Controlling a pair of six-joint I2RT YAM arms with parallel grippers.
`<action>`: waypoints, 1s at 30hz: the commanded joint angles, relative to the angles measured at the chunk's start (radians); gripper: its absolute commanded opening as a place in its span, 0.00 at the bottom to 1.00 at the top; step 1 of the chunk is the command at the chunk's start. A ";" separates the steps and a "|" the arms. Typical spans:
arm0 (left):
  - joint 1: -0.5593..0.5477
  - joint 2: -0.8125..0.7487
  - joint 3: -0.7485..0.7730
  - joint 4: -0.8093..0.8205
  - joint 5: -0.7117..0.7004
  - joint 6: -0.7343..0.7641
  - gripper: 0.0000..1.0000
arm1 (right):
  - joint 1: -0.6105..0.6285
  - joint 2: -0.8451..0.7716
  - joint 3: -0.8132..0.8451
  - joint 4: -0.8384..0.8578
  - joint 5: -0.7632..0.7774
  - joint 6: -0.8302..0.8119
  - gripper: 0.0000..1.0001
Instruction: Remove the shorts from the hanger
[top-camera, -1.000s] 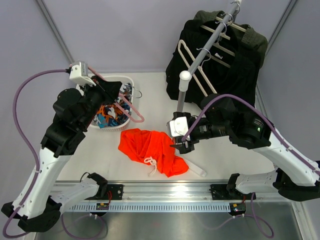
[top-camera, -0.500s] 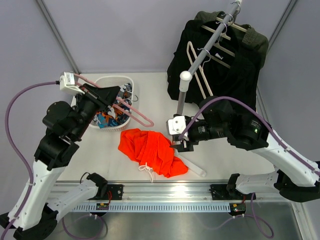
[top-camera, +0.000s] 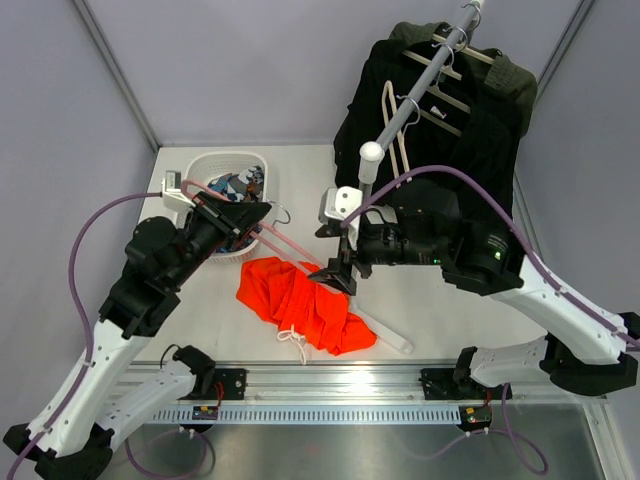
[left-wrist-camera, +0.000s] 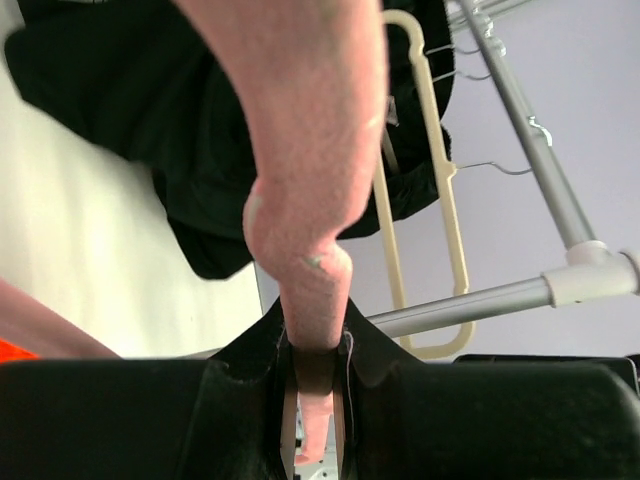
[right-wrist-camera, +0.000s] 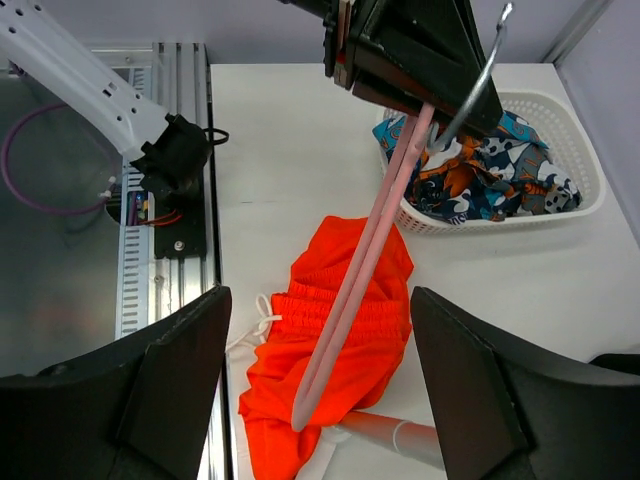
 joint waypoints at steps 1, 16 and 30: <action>-0.003 0.002 -0.002 0.123 0.074 -0.076 0.00 | 0.027 0.049 0.039 0.073 0.090 0.066 0.80; -0.003 -0.019 -0.025 0.174 0.122 -0.117 0.00 | 0.067 0.129 0.017 0.113 0.215 0.006 0.21; -0.003 -0.039 0.007 0.193 0.136 -0.103 0.57 | 0.067 0.124 0.111 0.042 0.118 0.014 0.00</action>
